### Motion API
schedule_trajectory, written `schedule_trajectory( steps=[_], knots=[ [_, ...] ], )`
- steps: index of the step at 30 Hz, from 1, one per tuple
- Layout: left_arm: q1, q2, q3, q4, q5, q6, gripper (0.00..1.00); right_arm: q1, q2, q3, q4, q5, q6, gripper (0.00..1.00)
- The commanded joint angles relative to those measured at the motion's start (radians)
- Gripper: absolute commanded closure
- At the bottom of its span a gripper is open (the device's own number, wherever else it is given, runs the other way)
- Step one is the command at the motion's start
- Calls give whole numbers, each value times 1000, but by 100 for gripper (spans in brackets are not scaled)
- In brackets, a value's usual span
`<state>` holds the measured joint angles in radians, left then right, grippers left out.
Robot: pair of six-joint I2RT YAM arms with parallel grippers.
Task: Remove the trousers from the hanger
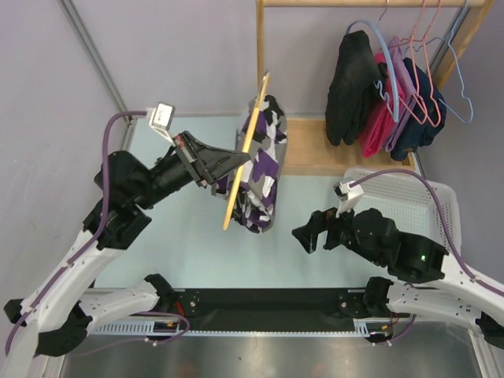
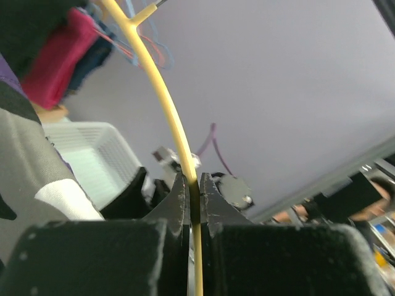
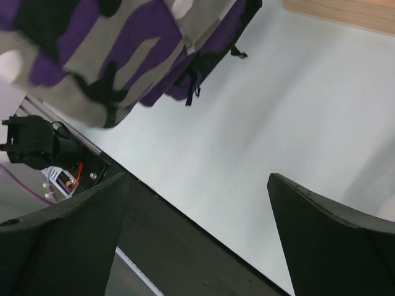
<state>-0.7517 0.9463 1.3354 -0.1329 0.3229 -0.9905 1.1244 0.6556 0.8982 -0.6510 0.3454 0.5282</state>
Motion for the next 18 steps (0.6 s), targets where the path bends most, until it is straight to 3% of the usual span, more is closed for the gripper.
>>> schedule_trajectory(
  steps=[1,10,18],
  knots=[
    [-9,-92,-10,141,-209,159,100,34,44,44,172,-51,-109,0],
    [-9,-139,-38,-29,-367,173,100,179,249,96,458,139,-227,0],
    [-9,-146,-9,-117,-364,174,100,236,377,117,718,208,-290,3]
  ],
)
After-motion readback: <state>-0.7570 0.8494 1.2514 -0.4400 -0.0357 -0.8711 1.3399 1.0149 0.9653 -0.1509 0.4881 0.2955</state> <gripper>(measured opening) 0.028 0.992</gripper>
